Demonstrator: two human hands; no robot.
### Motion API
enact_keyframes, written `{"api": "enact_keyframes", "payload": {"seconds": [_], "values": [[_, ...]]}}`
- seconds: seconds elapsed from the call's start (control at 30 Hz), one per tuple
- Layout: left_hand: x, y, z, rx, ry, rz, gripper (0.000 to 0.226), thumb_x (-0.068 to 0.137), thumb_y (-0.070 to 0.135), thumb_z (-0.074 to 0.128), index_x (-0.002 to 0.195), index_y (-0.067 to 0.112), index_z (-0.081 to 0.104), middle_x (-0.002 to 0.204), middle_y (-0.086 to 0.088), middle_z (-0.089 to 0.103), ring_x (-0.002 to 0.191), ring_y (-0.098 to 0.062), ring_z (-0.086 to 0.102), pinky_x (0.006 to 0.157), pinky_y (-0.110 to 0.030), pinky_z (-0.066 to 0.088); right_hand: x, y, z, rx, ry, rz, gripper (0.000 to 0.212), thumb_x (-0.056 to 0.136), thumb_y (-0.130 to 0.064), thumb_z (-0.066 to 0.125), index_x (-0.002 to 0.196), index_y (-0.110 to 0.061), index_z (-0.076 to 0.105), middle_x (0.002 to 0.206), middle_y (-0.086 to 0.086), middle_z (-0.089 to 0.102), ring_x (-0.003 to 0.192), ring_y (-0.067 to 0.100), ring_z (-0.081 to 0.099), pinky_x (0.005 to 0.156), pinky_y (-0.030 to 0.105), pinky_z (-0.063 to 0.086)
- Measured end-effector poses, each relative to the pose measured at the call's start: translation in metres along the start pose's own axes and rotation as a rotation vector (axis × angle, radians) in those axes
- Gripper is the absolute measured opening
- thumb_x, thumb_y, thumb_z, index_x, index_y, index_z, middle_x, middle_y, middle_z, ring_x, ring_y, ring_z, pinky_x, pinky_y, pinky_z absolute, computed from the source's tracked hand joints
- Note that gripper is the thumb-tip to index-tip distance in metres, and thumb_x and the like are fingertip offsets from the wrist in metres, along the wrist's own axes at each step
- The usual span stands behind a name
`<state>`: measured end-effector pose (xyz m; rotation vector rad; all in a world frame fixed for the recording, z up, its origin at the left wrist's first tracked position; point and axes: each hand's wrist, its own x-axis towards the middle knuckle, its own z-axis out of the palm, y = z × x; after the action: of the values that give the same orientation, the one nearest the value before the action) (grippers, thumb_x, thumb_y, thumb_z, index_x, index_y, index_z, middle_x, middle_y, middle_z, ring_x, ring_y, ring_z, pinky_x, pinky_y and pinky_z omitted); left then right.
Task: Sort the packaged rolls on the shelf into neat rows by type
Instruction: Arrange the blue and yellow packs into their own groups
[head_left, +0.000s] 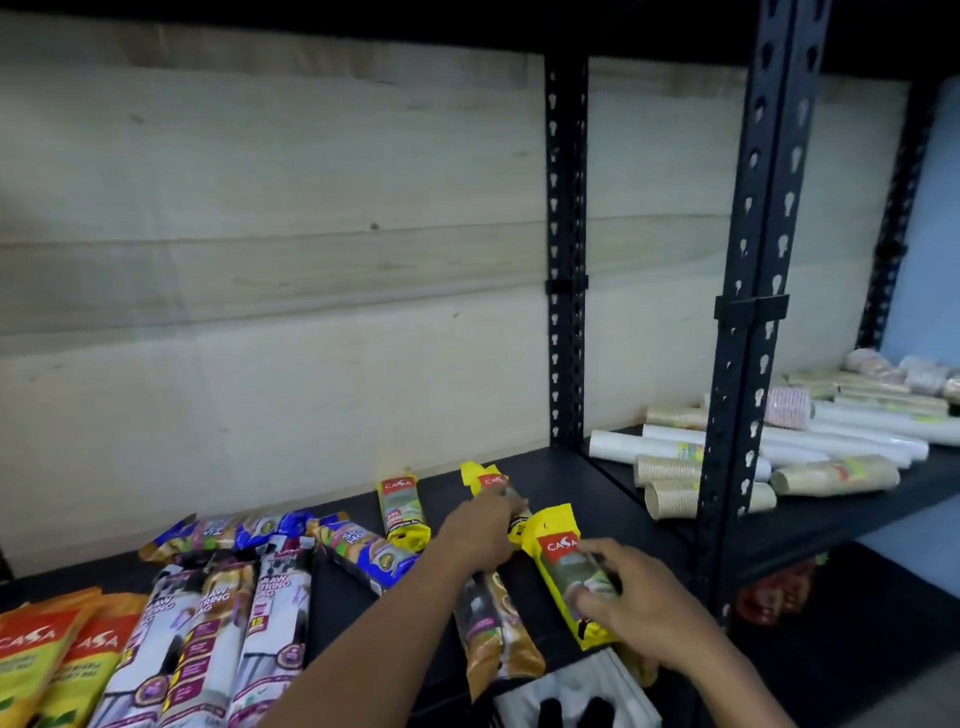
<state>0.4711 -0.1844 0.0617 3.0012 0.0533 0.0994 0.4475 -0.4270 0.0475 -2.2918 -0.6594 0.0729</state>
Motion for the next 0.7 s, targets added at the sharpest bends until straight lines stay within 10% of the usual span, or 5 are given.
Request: {"api": "enact_keyframes", "payload": {"seconds": [0.7], "values": [[-0.084, 0.078, -0.007, 0.072, 0.084, 0.158, 0.058, 0.083, 0.027, 0.071, 0.137, 0.034, 0.051, 0.133, -0.008, 0.047, 0.115, -0.036, 0.052, 0.099, -0.052, 0.043, 0.030, 0.020, -0.006, -0.267, 0.104, 0.205, 0.056, 0.089, -0.066, 0.038, 0.143, -0.054, 0.032, 0.135, -0.013, 0.053, 0.124, 0.023, 0.040, 0.098, 0.045, 0.034]]}}
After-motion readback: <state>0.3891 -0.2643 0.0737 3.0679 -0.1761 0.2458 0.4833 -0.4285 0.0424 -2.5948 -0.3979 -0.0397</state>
